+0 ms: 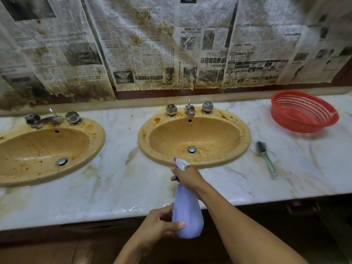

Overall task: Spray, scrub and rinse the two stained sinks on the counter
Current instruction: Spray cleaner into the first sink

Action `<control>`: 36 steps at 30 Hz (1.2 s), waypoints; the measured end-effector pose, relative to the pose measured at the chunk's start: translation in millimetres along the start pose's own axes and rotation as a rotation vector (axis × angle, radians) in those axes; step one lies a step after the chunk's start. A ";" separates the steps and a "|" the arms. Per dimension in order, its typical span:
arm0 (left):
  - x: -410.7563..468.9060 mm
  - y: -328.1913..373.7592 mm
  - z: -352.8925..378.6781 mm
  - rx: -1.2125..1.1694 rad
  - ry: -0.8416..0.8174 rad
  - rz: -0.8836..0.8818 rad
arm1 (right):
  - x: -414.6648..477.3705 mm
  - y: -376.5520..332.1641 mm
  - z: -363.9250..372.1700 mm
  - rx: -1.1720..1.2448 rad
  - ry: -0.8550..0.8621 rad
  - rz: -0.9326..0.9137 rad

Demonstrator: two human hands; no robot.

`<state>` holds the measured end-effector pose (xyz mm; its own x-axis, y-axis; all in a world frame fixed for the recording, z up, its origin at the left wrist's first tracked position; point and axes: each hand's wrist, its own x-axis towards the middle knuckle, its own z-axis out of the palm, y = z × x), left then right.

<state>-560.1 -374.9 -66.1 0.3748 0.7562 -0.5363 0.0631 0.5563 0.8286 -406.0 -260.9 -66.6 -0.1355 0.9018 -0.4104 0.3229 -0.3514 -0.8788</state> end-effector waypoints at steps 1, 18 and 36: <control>0.5 -0.5 6.6 0.002 -0.013 0.002 | -4.6 2.8 -6.8 -0.011 0.006 0.003; 40.5 5.7 99.1 0.144 -0.204 0.014 | -52.3 56.2 -110.1 0.077 0.324 0.077; 74.8 12.8 137.0 0.178 -0.278 -0.043 | -52.3 82.8 -159.2 0.135 0.361 0.139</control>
<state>-404.6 -358.5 -73.6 0.6049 0.5967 -0.5273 0.2356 0.4985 0.8343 -223.0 -297.1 -79.1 0.2463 0.8651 -0.4369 0.1862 -0.4846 -0.8547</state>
